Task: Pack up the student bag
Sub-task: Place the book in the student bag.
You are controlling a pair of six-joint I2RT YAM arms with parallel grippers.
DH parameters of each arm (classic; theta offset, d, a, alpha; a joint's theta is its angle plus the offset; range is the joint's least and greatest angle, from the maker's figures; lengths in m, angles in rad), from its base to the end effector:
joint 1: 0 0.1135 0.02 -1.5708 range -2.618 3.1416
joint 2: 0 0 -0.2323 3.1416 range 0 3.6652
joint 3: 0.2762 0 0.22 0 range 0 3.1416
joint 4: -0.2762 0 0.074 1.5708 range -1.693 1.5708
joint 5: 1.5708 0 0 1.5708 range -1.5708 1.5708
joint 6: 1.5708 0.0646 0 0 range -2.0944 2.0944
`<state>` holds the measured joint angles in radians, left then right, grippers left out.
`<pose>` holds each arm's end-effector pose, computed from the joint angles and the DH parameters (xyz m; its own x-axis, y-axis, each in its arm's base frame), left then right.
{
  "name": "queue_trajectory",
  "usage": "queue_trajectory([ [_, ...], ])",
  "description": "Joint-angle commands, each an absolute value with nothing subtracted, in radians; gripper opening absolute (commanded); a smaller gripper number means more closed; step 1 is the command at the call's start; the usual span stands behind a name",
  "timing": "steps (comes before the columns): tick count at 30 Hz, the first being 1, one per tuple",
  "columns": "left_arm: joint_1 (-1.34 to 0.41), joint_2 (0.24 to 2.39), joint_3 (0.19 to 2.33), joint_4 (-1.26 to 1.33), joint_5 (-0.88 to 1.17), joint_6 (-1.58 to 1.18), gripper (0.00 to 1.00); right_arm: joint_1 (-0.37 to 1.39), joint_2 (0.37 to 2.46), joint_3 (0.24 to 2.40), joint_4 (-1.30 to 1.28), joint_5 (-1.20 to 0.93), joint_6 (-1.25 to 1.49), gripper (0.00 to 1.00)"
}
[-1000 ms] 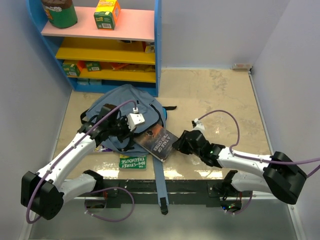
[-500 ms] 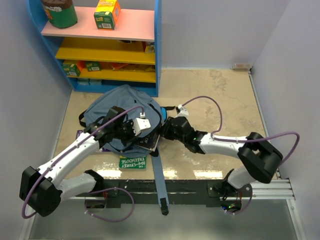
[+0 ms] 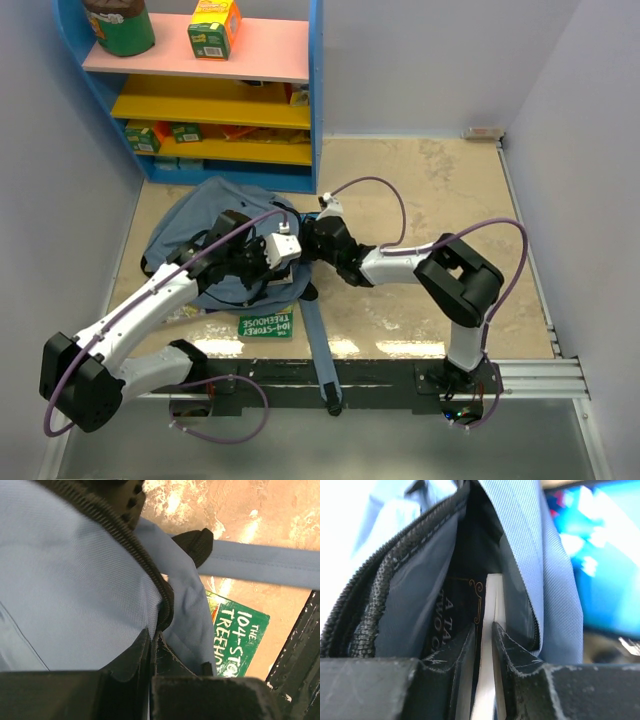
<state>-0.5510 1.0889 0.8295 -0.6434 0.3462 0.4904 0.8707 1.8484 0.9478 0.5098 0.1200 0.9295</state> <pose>0.1724 -0.1316 0.2172 -0.2737 0.6882 -0.6719 0.9074 0.4163 0.0567 0.2571 0.2932 0.1557 -0.6981 0.4061 -0.5897 -0.2149 0.6668 0.7136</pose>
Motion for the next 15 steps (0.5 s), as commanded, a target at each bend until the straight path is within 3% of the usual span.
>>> queue_trajectory([
  [1, -0.565, 1.081, 0.894, -0.637, 0.442, 0.469, 0.00, 0.908, 1.856, 1.060, 0.669, 0.078, 0.897, 0.23],
  [8, -0.558, 1.069, 0.907, -0.618, 0.384, 0.500, 0.00, 0.919, 1.766, 0.945, 0.736, 0.049, 0.871, 0.24],
  [12, -0.548, 1.063, 0.908, -0.611, 0.362, 0.506, 0.00, 0.917, 1.715, 0.884, 0.634, 0.083, 0.864, 0.24],
  [15, -0.542, 1.062, 0.910, -0.609, 0.356, 0.511, 0.00, 0.917, 1.697, 0.850, 0.594, 0.091, 0.845, 0.30],
])
